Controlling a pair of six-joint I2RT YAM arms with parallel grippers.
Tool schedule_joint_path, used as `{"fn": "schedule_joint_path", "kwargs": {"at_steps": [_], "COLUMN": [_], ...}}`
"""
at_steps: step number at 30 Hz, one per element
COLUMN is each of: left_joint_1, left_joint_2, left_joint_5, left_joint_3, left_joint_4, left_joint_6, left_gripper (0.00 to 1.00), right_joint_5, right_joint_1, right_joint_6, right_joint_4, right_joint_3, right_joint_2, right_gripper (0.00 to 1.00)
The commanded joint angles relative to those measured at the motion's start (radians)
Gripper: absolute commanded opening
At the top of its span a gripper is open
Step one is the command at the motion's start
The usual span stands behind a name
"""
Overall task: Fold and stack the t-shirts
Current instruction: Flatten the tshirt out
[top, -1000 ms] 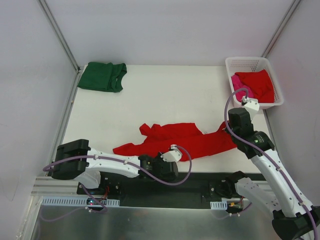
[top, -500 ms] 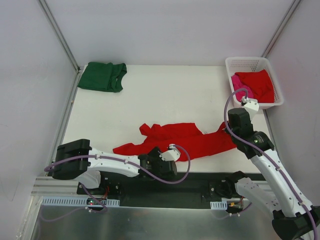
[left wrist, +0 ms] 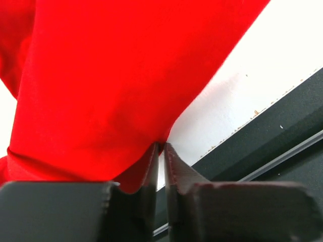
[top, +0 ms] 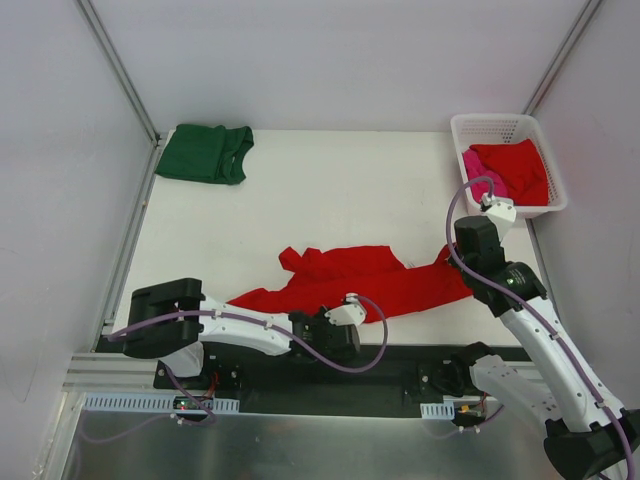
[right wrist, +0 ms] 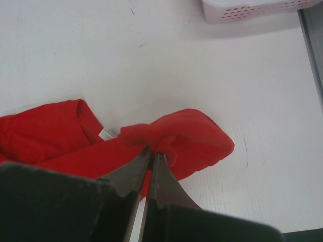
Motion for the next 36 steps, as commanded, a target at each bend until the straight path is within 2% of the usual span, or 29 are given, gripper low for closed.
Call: {"fn": "schedule_joint_path", "kwargs": {"at_steps": [1,4,11,18,19,22,23,24,27,36], "left_joint_1": [0.016,0.022,0.042,0.112,0.119,0.126,0.125,0.126,0.125,0.108], "left_joint_2": [0.006,-0.055,-0.346,-0.491,-0.494,-0.482,-0.465,-0.454,-0.405,-0.265], "left_joint_5": [-0.012,-0.014,-0.058,-0.077,-0.068,-0.048,-0.043,-0.042,-0.031,0.020], "left_joint_3": [0.014,0.004,0.042,0.062,0.051,0.035,0.031,0.030,0.037,0.011], "left_joint_4": [0.002,-0.013,-0.154,-0.237,-0.239,-0.237,-0.237,-0.237,-0.234,-0.101], "left_joint_6": [0.011,0.020,0.018,0.060,0.063,0.057,0.051,0.038,0.031,0.034], "left_gripper": [0.06,0.06,0.06,0.06,0.09,0.39,0.71,0.76,0.86,0.82], "right_joint_5": [0.010,0.010,-0.013,-0.034,-0.034,-0.028,-0.030,-0.030,-0.033,-0.040], "right_joint_1": [-0.005,-0.005,-0.005,-0.005,-0.005,-0.003,-0.005,-0.005,-0.005,-0.005], "right_joint_6": [0.007,0.007,0.013,0.023,0.023,0.023,0.023,0.020,0.022,0.019], "right_joint_4": [0.011,0.013,0.022,0.037,0.037,0.034,0.036,0.036,0.037,0.046], "right_joint_3": [0.008,0.006,0.003,-0.001,-0.001,-0.004,-0.004,-0.006,-0.007,-0.006], "right_joint_2": [-0.006,-0.003,0.012,0.023,0.024,0.023,0.020,0.021,0.023,0.043], "right_gripper": [0.01,0.01,0.01,0.01,0.01,0.01,0.01,0.01,0.01,0.01]}}
